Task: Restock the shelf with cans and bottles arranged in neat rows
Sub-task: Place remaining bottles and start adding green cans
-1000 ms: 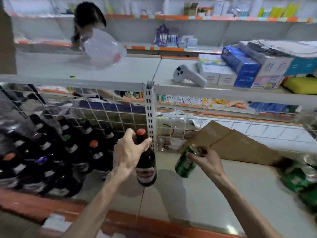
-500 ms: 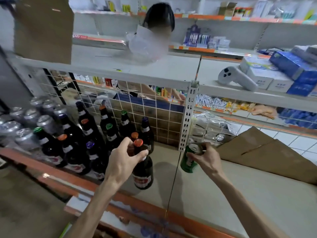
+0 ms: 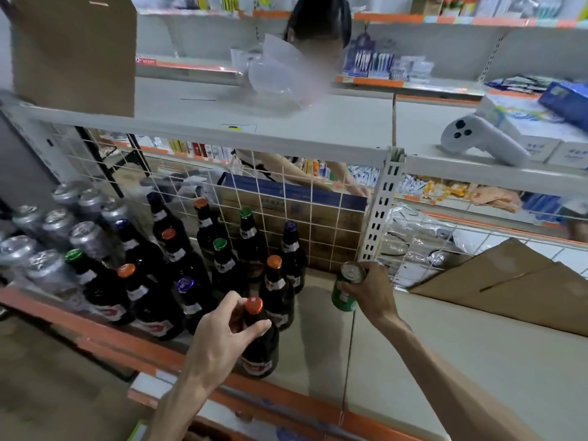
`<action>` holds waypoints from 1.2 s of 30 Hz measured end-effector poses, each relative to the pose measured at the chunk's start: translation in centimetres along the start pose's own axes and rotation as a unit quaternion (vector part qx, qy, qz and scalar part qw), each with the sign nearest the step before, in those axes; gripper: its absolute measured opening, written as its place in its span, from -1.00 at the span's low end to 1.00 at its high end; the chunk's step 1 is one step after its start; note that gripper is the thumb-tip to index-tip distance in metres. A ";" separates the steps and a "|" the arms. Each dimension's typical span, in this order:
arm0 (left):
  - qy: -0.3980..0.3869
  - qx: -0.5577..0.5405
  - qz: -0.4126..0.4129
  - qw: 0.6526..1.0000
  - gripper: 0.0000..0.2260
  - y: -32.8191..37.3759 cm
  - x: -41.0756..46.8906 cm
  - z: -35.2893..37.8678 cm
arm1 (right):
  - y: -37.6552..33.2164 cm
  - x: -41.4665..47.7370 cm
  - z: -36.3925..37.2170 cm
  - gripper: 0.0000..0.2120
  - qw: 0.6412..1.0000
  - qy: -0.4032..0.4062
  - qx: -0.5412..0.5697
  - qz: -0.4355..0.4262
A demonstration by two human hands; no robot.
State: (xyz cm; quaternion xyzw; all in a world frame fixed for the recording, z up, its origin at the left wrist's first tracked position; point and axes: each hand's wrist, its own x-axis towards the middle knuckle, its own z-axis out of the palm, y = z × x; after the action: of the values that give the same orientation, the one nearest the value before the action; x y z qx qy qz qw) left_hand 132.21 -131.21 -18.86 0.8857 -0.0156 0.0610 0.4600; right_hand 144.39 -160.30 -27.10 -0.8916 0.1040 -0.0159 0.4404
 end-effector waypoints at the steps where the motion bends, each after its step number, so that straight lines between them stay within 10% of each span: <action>1: -0.002 -0.004 -0.008 1.000 -0.72 -0.4 0.1 -0.1 | -0.9 -0.1 0.4 -0.37 1.000 0.002 0.001 0.003; 16: -0.033 -0.054 -0.039 0.997 -0.77 -1.8 2.0 0.2 | -2.9 1.9 4.0 -0.48 0.999 0.018 -0.040 -0.010; 26: -0.058 -0.066 -0.106 0.990 -0.39 -2.3 1.1 -0.5 | -2.3 1.8 3.5 -0.51 0.999 -0.025 -0.031 -0.036; 36: 0.087 0.062 0.117 0.987 -0.51 1.8 -1.0 -0.2 | -1.6 1.9 3.0 -0.47 0.997 -0.052 -0.016 -0.054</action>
State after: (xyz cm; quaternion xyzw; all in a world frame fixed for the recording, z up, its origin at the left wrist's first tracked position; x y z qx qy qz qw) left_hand 131.05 -132.10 -17.40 0.8957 -0.0751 0.1923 0.3939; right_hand 146.89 -157.36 -27.83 -0.9023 0.0331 0.0088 0.4296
